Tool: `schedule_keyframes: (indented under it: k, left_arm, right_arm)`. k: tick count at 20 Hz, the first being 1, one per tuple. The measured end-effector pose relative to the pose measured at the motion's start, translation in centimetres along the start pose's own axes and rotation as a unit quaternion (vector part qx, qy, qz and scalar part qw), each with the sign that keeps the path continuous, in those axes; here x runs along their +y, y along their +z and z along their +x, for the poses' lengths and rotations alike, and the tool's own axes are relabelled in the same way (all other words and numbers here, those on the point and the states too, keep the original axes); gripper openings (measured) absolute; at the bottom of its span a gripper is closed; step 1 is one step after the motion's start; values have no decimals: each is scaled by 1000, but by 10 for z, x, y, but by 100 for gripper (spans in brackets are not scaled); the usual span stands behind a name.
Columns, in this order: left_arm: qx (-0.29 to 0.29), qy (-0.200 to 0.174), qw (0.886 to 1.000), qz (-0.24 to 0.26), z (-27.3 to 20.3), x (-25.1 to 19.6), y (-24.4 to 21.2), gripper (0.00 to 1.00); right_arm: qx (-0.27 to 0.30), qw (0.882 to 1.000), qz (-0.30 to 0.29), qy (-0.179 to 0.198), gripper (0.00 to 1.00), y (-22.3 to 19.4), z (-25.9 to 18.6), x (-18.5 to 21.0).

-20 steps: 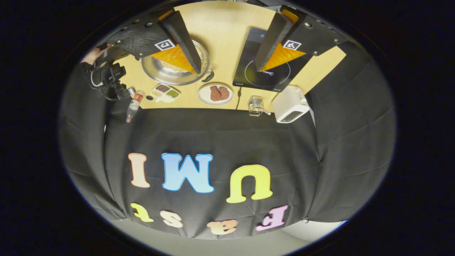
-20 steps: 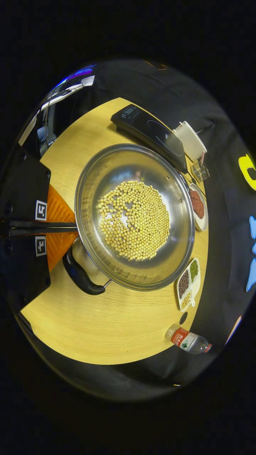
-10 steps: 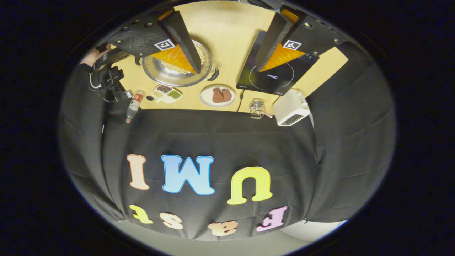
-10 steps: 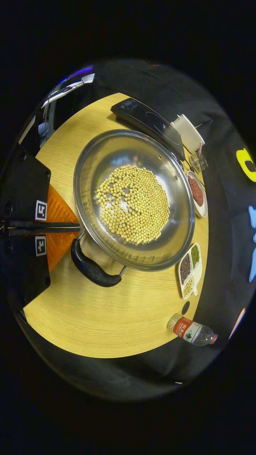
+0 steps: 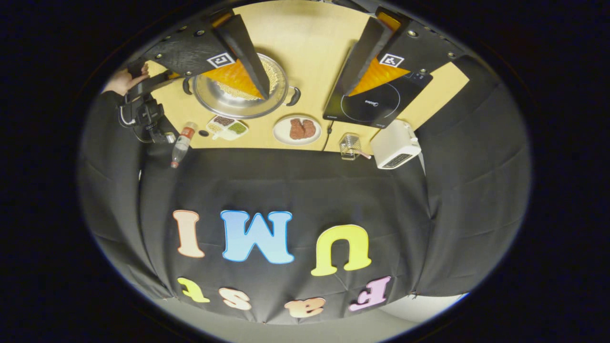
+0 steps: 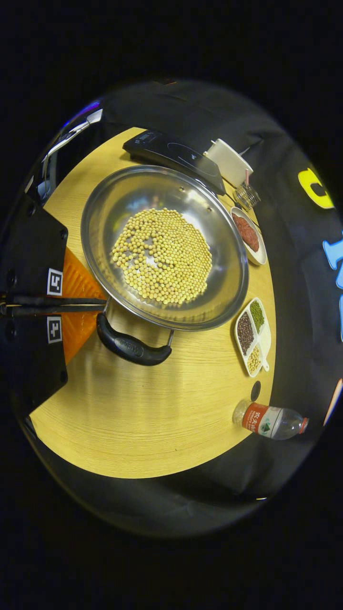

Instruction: First push the handle of the pot to place it horizontally, then grasp the pot with both hands and set it on the induction cooktop.

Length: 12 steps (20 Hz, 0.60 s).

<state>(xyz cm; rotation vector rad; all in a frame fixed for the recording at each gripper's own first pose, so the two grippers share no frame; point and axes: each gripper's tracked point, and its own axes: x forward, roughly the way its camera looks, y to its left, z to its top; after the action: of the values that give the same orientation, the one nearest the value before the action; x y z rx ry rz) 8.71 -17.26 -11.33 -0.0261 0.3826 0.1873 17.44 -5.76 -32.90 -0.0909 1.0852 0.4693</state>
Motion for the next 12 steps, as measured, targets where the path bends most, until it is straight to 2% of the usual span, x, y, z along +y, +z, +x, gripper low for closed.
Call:
schedule_keyframes:
  k: [4, 5, 6, 9, 12]
  left_arm:
    - [6, 6, 1000, 2, 2, 1, -2, 91]
    - [7, 8, 1000, 3, 1, 2, -2, 94]
    - [10, 11, 1000, 3, 1, 3, -2, 91]
    - [13, 19, 1000, 3, 1, 2, -3, 91]
    - [18, 25, 1000, -3, -1, 1, -7, 94]
  right_arm:
    - [-8, 1000, 25, 0, 2, 11, 3, -6]
    - [-10, 1000, 29, -1, 2, 13, 5, -8]
    - [-11, 999, 32, -1, 2, 16, 6, -9]
    - [-18, 999, 38, -1, 2, 24, 8, -13]
    - [-22, 999, 46, 2, 2, 30, 10, -14]
